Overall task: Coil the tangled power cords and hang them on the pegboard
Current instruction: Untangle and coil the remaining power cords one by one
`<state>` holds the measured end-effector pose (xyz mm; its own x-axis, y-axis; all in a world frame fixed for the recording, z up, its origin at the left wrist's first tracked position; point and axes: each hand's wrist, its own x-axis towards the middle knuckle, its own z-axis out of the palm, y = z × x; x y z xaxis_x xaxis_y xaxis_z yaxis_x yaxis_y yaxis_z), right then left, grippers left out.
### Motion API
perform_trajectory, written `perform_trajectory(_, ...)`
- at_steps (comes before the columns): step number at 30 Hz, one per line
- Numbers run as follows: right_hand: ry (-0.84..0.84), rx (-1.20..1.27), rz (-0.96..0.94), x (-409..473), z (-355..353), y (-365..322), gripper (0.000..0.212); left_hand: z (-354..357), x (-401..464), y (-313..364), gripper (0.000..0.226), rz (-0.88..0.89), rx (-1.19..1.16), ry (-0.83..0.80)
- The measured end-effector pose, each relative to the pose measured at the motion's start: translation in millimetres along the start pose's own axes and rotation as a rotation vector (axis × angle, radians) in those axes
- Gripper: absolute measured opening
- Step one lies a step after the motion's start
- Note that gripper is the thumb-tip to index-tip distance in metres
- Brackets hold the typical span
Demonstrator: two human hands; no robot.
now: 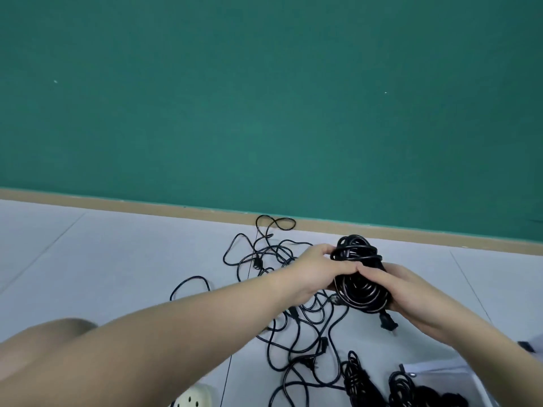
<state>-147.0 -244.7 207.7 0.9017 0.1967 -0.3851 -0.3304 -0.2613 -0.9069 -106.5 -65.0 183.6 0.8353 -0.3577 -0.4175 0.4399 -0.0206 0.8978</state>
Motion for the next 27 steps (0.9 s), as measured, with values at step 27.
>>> perform_trajectory(27, 0.270, -0.066, 0.549, 113.8, -37.8, 256.7, 0.010, 31.4, 188.8, -253.8, 0.050, -0.237, 0.138, -0.151)
